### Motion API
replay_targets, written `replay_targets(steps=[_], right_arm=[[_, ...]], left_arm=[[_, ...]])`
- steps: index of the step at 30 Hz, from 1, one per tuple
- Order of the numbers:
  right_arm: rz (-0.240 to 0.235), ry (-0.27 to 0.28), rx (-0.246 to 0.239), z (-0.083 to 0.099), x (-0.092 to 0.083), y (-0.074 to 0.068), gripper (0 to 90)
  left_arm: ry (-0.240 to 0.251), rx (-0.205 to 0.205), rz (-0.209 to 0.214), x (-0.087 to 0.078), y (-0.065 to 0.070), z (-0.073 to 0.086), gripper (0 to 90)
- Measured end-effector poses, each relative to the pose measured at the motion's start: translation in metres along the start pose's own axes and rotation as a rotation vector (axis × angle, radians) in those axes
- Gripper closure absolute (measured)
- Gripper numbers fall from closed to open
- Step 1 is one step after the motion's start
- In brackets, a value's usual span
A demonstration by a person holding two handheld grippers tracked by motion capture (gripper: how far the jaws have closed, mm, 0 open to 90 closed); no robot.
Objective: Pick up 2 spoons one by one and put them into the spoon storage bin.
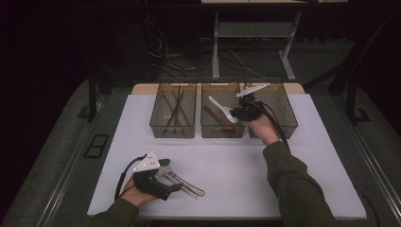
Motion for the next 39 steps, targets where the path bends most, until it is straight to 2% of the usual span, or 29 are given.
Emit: replay_targets(steps=[5,7,8,9,10,11,12,13,14,15,16,17,18,22,25,26,29,30,32,35,36,39], right_arm=[[-0.009,-0.040,-0.005,0.001,0.009,-0.001,82.0],[-0.008,-0.049,-0.019,0.000,0.011,-0.003,78.9],[-0.018,-0.037,-0.017,0.000,0.011,-0.004,73.0],[-0.018,-0.037,-0.017,0.000,0.011,-0.004,73.0],[-0.012,-0.020,-0.017,-0.002,0.008,-0.004,67.9],[-0.012,-0.020,-0.017,-0.002,0.008,-0.004,67.9],[-0.014,-0.003,-0.004,-0.003,0.005,-0.003,61.7],[-0.014,-0.003,-0.004,-0.003,0.005,-0.003,61.7],[-0.032,0.009,0.014,-0.003,0.002,-0.002,55.5],[-0.032,0.009,0.014,-0.003,0.002,-0.002,55.5],[-0.041,0.021,0.048,-0.002,-0.003,-0.001,50.5],[-0.041,0.021,0.048,-0.002,-0.003,-0.001,50.5],[-0.064,0.036,0.070,0.000,-0.008,0.001,46.8],[-0.077,0.075,0.094,0.004,-0.021,0.002,41.9],[-0.071,0.087,0.092,0.006,-0.027,0.000,38.9],[-0.046,0.100,0.071,0.009,-0.032,-0.002,36.6],[-0.045,0.115,0.077,0.013,-0.037,-0.005,33.5],[-0.052,0.134,0.082,0.018,-0.041,-0.007,29.4],[-0.069,0.130,0.085,0.022,-0.044,-0.010,26.2],[-0.062,0.141,0.074,0.026,-0.048,-0.014,23.4],[-0.072,0.152,0.085,0.031,-0.053,-0.016,19.2],[-0.092,0.170,0.098,0.037,-0.057,-0.017,18.4]], left_arm=[[-0.002,0.000,0.000,0.001,0.000,0.000,0.0],[-0.001,-0.001,0.000,0.000,0.000,0.000,0.0],[-0.001,0.000,0.000,0.000,0.000,0.000,0.0],[-0.001,0.000,0.000,0.000,0.000,0.000,0.0],[-0.002,0.000,0.000,0.000,0.000,0.000,0.0],[-0.002,0.000,0.000,0.000,0.000,0.000,0.0],[0.002,0.001,0.000,0.000,0.000,0.000,0.0],[0.002,0.001,0.000,0.000,0.000,0.000,0.0],[-0.001,0.003,0.000,0.000,0.000,0.000,0.0],[-0.001,0.003,0.000,0.000,0.000,0.000,0.0],[-0.002,0.002,-0.001,0.000,0.000,0.000,0.0],[-0.002,0.002,-0.001,0.000,0.000,0.000,0.0],[-0.002,-0.001,-0.001,0.000,0.000,0.000,0.0],[-0.004,-0.002,0.000,0.000,0.000,0.000,0.0],[-0.001,-0.002,-0.001,0.001,0.001,0.000,0.0],[-0.004,-0.002,0.001,0.000,0.001,0.000,0.0],[-0.004,-0.002,0.000,0.000,0.001,0.000,0.0],[-0.003,-0.002,-0.001,0.001,0.001,0.001,0.0],[-0.004,-0.002,-0.002,0.001,0.001,0.001,0.0],[-0.004,-0.002,-0.002,0.000,0.001,0.000,0.0],[-0.004,-0.004,-0.001,0.000,0.001,0.001,0.0],[-0.007,-0.005,0.002,0.000,0.001,0.001,0.0]])
Point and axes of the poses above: each handheld gripper's, and its own axes: x roughly forward along the jaws, z roughly out of its underside, y roughly to its right, the point moved 1 cm from there along x, roughly forward along the jaws, and after that the axes turned 5 degrees about -x, right-handed, at the moved point
